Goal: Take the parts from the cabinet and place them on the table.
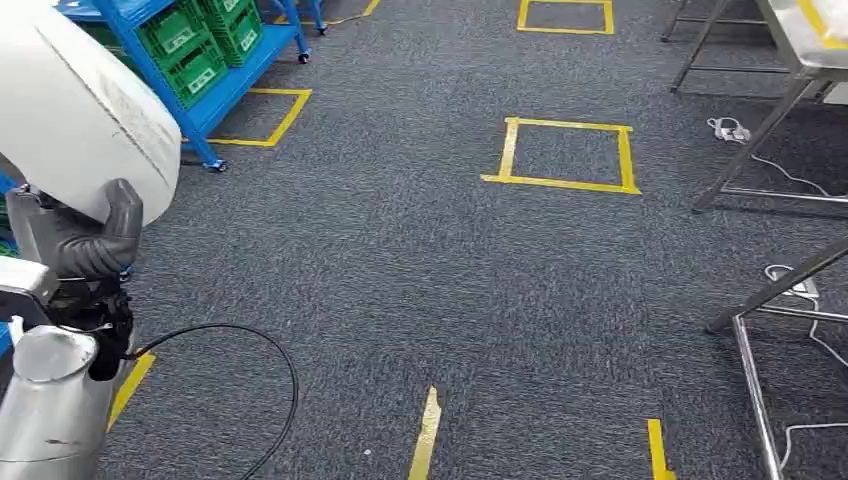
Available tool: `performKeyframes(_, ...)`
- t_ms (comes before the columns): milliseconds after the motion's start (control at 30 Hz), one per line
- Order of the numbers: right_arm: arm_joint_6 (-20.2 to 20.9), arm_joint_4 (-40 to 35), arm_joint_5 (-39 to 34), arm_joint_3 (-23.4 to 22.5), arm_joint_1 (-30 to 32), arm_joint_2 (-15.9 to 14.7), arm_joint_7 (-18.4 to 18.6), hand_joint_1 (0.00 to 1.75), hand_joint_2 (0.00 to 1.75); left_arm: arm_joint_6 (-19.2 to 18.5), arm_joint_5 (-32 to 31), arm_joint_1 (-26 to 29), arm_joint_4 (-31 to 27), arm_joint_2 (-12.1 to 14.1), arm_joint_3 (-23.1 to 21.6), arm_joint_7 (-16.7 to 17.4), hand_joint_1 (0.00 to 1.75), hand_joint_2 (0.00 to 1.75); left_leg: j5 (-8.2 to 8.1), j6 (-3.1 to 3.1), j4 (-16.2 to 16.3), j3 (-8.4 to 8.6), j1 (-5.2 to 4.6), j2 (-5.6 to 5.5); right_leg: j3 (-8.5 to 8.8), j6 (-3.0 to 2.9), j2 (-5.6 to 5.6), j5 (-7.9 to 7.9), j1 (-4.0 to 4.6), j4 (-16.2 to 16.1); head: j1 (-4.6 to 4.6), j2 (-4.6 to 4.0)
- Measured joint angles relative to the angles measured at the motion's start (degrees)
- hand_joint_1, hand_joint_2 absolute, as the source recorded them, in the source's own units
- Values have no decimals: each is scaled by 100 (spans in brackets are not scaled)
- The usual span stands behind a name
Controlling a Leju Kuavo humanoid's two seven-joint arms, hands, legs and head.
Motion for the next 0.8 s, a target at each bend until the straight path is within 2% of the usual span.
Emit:
performKeyframes(33, 2, -2, 9, 0, 6, -2, 6, 0, 175, -11, 9, 7, -13, -11, 0, -2, 175, 175, 71, -22, -158, 51, 69, 71, -14, 19, -16, -13, 24, 7, 18, 0)
performKeyframes(67, 2, -2, 9, 0, 8, -2, 7, 0, 175, -33, 15, 2, -15, -28, -2, -2, 175, 175, 95, -28, -208, 78, 60, 126, -105, 27, -254, -108, 47, 101, 4, 0)
performKeyframes(100, 2, -2, 9, 0, 0, -2, 7, 0, 175, -55, 22, -3, -15, -33, 0, -11, 175, 175, 105, -5, -215, 76, 58, 161, -208, 49, -387, -276, 52, 333, 42, 0)
performKeyframes(133, 2, -2, 9, 0, -20, -2, 7, 0, 175, -83, 33, 2, -15, -31, 7, -11, 175, 175, 104, -4, -212, 69, 48, 221, -414, 76, -478, -501, 39, 790, 31, 0)
performKeyframes(167, 2, -2, 13, 0, -22, -2, 6, 0, 175, -94, 42, 23, -15, -35, 9, -4, 175, 175, 99, 1, -211, 68, 39, 289, -614, 98, -512, -681, 29, 1220, 30, 0)
performKeyframes(200, 2, -2, 15, 0, -21, -2, 7, 0, 175, -105, 41, 28, -15, -46, 7, -4, 175, 175, 96, 4, -208, 64, 35, 347, -773, 123, -525, -789, 27, 1561, 31, 0)
performKeyframes(233, 2, -2, 13, -2, -20, -2, 4, 0, 175, -109, 41, 33, -15, -52, 7, -4, 175, 175, 95, 2, -207, 66, 36, 407, -784, 137, -540, -735, 26, 1617, 35, 0)
performKeyframes(267, 4, -2, 20, -2, -25, -2, 9, 0, 175, -109, 41, 34, -15, -52, 7, -4, 175, 175, 93, -1, -205, 67, 37, 450, -683, 146, -554, -596, 25, 1437, 33, 0)
performKeyframes(300, 7, -2, 22, -2, -22, -2, 7, 0, 175, -109, 41, 34, -15, -55, 4, -4, 175, 175, 86, -11, -200, 71, 37, 496, -446, 149, -594, -363, 23, 1003, 37, 0)
performKeyframes(333, 7, -2, 22, -2, -18, -2, 9, 0, 175, -109, 39, 32, -15, -57, 4, -4, 175, 175, 72, -32, -187, 78, 39, 541, -110, 143, -683, -107, 23, 399, 35, 0)
performKeyframes(367, 7, -4, 22, -2, -24, -2, 9, 0, 175, -116, 41, 28, -15, -57, 7, -4, 175, 175, 52, -63, -162, 80, 35, 582, 91, 133, -842, -82, 34, -24, 35, 0)
performKeyframes(400, 9, -4, 22, -2, -34, 0, 5, 0, 175, -140, 42, 22, -15, -55, 9, -4, 175, 175, 33, -94, -113, 49, -16, 607, 173, 63, -870, -96, 70, -80, 31, 0)
performKeyframes(433, 9, -4, 24, -2, -34, 0, 11, 0, 175, -170, 42, 20, -15, -52, 9, 11, 175, 175, 42, -106, -102, 39, -15, 636, 148, -9, -791, -83, 70, -62, 6, 0)
performKeyframes(500, 11, -4, 28, -2, -8, 0, 15, 0, 175, -199, 39, 20, -15, -70, -4, 11, 175, 175, 49, -133, -105, 52, -2, 712, 129, -56, -715, -80, 96, -53, 24, 0)
performKeyframes(533, 11, -4, 28, -2, -8, 0, 17, 0, 175, -201, 39, 16, -15, -72, -4, 11, 175, 175, 8, -180, -85, 49, 10, 711, 138, -106, -675, -48, 66, -80, 31, 0)
performKeyframes(567, 11, -4, 28, -2, -9, 0, 15, 0, 175, -201, 39, 14, -15, -70, -2, 13, 175, 175, -85, -232, -6, 27, 33, 524, 139, -134, -640, -34, 51, -90, 13, 0)
performKeyframes(600, 13, -4, 31, -2, -15, 0, 15, 0, 175, -201, 41, 16, -15, -70, -2, 13, 175, 175, -295, -256, 288, -80, 53, 379, 138, -166, -596, -29, 45, -89, -4, 0)
performKeyframes(633, 13, -4, 31, -2, -24, 0, 15, 0, 175, -201, 42, 23, -13, -63, 0, 13, 175, 175, -521, -271, 709, -253, 68, 317, 137, -181, -559, -26, 46, -89, 0, 0)
performKeyframes(667, 13, -4, 33, -2, -25, 0, 15, 0, 175, -201, 44, 42, -7, -59, 0, 15, 175, 175, -720, -280, 1169, -448, 76, 293, 133, -187, -509, -23, 48, -89, 0, 0)
performKeyframes(700, 15, -4, 33, -2, -19, 0, 17, 0, 175, -205, 44, 64, 0, -59, -2, 15, 175, 175, -849, -285, 1556, -620, 78, 287, 130, -188, -463, -21, 50, -87, 2, 0)
performKeyframes(733, 15, -4, 37, -2, -10, 0, 20, 0, 175, -214, 46, 81, 11, -59, -2, 15, 175, 175, -836, -284, 1687, -678, 83, 283, 129, -189, -407, -17, 50, -87, 0, 0)
performKeyframes(767, 17, -4, 39, -2, -5, 0, 20, 0, 175, -221, 46, 89, 13, -59, -2, 15, 175, 175, -696, -276, 1564, -619, 87, 282, 130, -188, -361, -16, 50, -86, 0, 0)
performKeyframes(800, 17, -4, 42, -2, -6, 0, 26, 0, 175, -240, 46, 87, 11, -59, -2, 15, 175, 175, -434, -259, 1180, -439, 94, 270, 133, -181, -299, -10, 49, -81, 0, 0)
